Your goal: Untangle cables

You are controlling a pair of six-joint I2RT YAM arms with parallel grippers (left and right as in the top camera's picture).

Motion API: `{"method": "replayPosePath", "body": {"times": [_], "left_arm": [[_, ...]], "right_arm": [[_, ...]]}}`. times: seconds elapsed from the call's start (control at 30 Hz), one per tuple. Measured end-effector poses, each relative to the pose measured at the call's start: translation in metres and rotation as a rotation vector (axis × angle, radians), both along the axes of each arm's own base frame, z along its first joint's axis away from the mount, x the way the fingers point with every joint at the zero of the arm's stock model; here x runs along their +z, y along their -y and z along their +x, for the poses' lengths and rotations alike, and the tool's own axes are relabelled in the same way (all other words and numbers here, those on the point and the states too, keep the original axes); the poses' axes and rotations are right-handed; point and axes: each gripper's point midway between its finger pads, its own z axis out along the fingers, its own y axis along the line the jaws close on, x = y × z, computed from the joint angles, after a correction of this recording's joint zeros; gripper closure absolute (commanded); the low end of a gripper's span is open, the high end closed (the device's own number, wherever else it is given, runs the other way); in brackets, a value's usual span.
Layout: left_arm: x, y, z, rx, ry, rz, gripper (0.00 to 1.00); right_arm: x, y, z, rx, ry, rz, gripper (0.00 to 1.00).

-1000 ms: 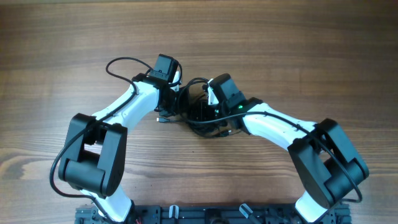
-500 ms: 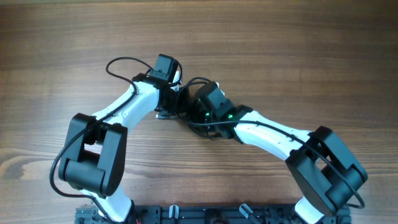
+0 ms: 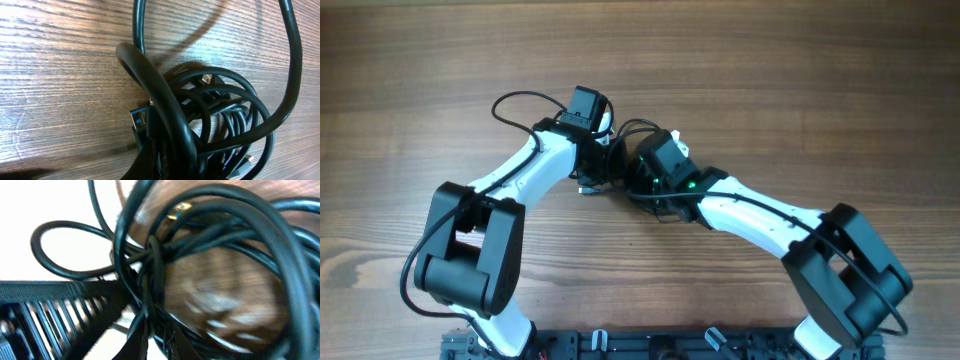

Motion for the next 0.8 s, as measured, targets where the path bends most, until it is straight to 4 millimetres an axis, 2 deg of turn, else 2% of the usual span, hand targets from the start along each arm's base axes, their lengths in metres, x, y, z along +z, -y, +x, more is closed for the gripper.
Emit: {"method": "replayPosePath", "body": {"times": [0.1,0.2,0.4,0.5,0.53,0.6,0.7,0.8], "left_arm": [[0.000,-0.001,0.001,0.002,0.003,0.006,0.96],[0.000,-0.001,0.001,0.002,0.003,0.006,0.96],[0.000,-0.001,0.001,0.002,0.003,0.007,0.96],[0.000,0.001,0.000,-0.002,0.001,0.001,0.96],[0.000,0.002,-0.001,-0.005,0.000,0.002,0.96],[-0.001,0.000,-0.002,-0.004,-0.003,0.016,0.96],[-0.004,-0.008,-0.001,0.010,0.000,0.050,0.96],[-0.006,-0.010,0.000,0.014,0.002,0.064,0.96]], "right_arm": [[-0.004,-0.004,0.003,0.003,0.008,0.011,0.85],[-0.004,-0.005,0.004,0.003,0.011,0.014,0.96],[-0.004,-0.004,0.004,0.066,0.039,-0.014,0.96],[0.003,0.010,0.001,0.200,0.092,-0.071,0.96],[0.009,0.017,0.001,0.226,0.104,-0.084,0.96],[0.034,0.036,0.005,0.250,0.151,-0.096,0.96],[0.081,0.056,0.014,0.284,0.257,-0.050,0.96],[0.101,0.065,0.010,0.352,0.271,0.042,0.96]]}}
